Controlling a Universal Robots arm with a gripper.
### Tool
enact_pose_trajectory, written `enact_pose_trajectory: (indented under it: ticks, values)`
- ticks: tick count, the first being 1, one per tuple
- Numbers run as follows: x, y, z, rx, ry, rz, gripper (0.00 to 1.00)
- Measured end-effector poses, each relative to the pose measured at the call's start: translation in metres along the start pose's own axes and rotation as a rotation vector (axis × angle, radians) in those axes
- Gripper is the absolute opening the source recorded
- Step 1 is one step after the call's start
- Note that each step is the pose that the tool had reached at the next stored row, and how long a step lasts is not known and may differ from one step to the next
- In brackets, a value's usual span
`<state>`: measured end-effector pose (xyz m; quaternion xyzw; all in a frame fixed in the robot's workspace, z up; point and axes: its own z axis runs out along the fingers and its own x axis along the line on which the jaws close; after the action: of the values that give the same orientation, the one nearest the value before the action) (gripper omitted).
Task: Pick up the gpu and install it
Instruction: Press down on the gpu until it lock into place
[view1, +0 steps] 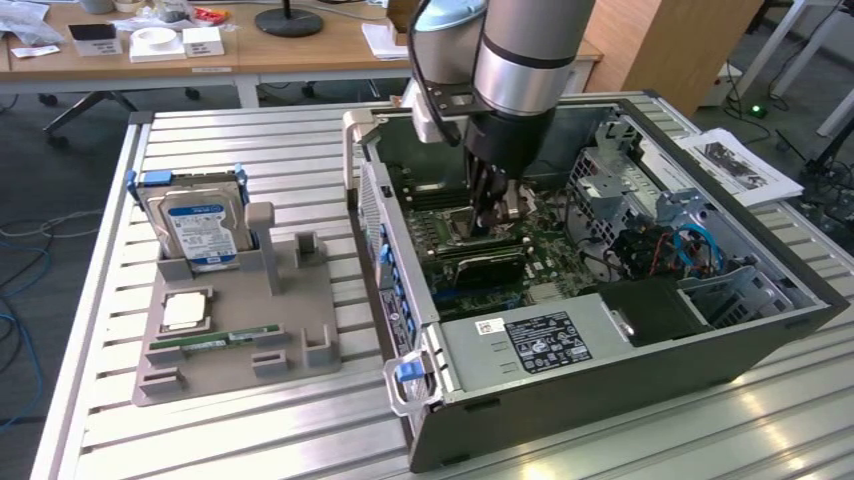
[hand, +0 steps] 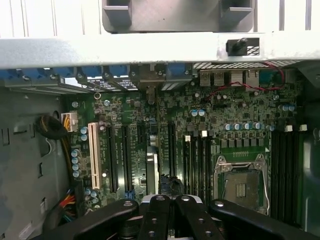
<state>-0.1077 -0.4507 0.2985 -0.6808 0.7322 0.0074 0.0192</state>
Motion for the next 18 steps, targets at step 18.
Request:
enact_pose_trajectory:
  ticks: [18]
  values:
    - [0.002,0.0006,0.0124,0.0,0.0,0.0,0.11]
